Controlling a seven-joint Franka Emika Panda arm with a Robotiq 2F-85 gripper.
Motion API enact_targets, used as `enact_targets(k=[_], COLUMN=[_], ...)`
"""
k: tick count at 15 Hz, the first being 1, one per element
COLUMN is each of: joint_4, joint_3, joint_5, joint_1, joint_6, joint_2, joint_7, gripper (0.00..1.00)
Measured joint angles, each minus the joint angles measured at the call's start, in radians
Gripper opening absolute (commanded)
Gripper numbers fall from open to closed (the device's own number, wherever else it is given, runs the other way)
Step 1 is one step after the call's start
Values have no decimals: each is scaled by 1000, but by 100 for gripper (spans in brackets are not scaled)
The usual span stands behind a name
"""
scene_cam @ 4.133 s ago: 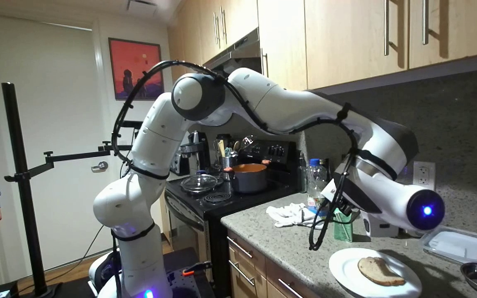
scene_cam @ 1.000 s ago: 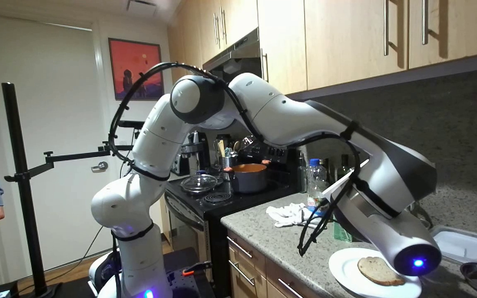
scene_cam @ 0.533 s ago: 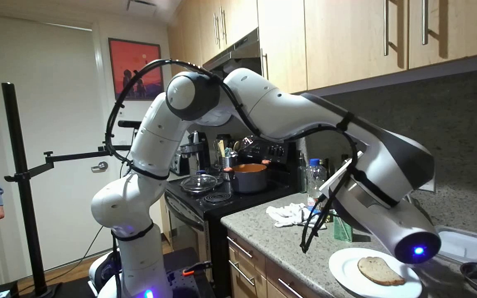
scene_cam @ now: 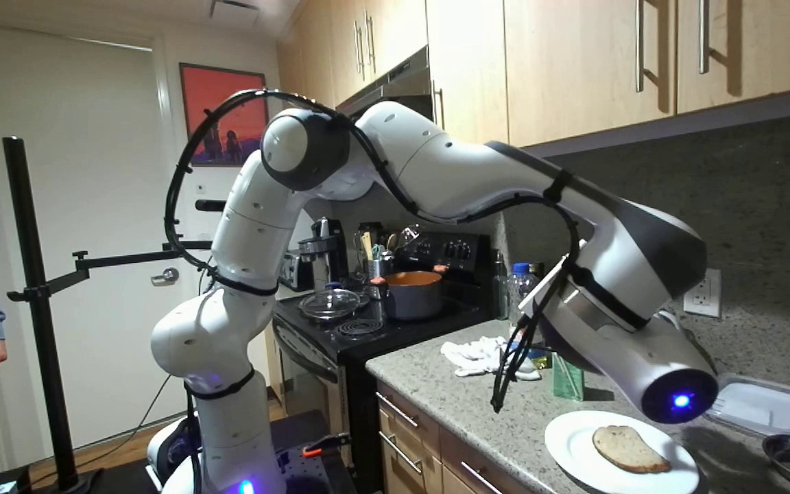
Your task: Pour contents from the bottle onto the bread
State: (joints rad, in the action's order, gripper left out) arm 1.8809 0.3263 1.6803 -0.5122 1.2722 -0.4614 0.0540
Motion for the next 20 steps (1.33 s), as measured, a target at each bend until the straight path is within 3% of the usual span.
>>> enact_targets(k=[8,20], joint_4=[1,1], joint_3=[-19,27], joint_5=[4,-22], joint_1=[16,22], joint_6=[-7,-8], joint_2=[-100,39], joint_7=[-1,9], gripper=[27,27])
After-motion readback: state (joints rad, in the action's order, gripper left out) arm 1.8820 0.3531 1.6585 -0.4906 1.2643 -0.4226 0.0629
